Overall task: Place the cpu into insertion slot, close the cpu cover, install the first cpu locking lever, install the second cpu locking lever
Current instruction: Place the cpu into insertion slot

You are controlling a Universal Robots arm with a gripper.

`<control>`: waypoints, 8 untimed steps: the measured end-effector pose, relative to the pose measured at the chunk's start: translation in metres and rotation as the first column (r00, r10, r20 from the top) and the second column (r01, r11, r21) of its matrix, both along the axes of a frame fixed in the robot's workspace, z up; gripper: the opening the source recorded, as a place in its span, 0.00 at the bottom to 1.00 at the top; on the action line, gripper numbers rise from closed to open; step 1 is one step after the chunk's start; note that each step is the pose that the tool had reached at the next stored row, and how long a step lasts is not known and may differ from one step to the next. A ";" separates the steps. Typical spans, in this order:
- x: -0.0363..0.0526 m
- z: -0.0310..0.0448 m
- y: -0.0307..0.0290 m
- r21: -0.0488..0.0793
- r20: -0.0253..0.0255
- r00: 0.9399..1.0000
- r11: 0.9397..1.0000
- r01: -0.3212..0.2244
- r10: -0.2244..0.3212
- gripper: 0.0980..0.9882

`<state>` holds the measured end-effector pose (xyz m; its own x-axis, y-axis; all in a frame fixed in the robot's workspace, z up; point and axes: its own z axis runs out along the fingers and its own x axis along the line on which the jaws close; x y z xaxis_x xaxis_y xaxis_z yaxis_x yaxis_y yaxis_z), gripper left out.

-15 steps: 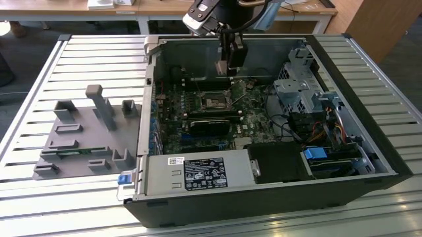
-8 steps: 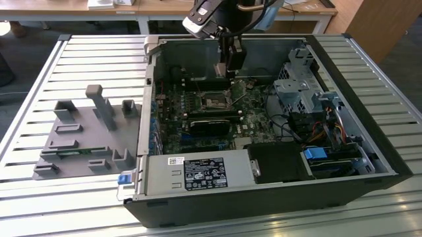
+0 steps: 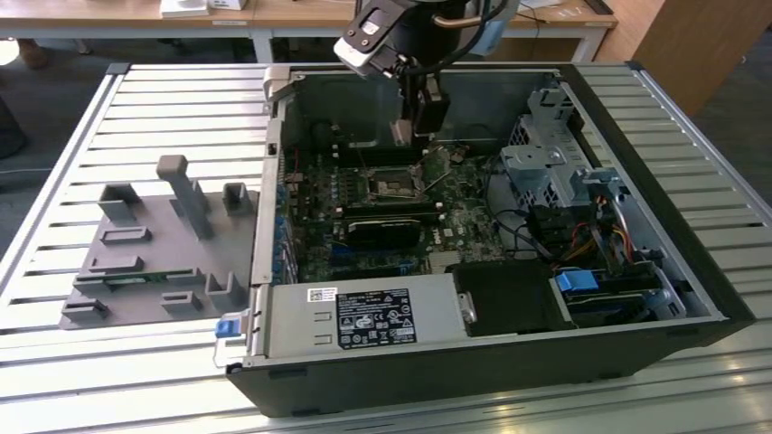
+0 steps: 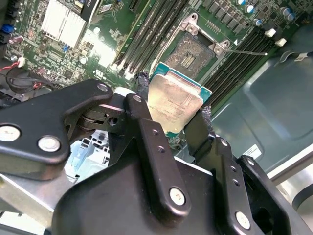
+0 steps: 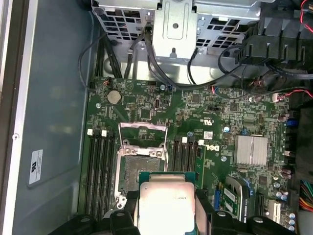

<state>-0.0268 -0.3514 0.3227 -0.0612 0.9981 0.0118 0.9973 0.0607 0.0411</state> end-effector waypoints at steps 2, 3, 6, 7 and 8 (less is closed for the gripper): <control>0.0000 -0.0018 0.0000 0.000 -0.002 1.000 1.000 0.000 0.000 0.50; 0.0000 -0.0027 0.0000 0.000 -0.003 1.000 1.000 0.000 0.000 0.50; 0.0000 -0.0053 0.0000 0.000 -0.008 1.000 1.000 0.000 0.000 0.50; 0.0000 -0.0062 0.0000 0.000 -0.009 1.000 1.000 0.000 0.000 0.50; 0.0000 -0.0071 0.0000 0.000 -0.010 1.000 1.000 0.000 0.000 0.50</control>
<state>-0.0268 -0.3513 0.3156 -0.0611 0.9981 0.0126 0.9977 0.0607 0.0310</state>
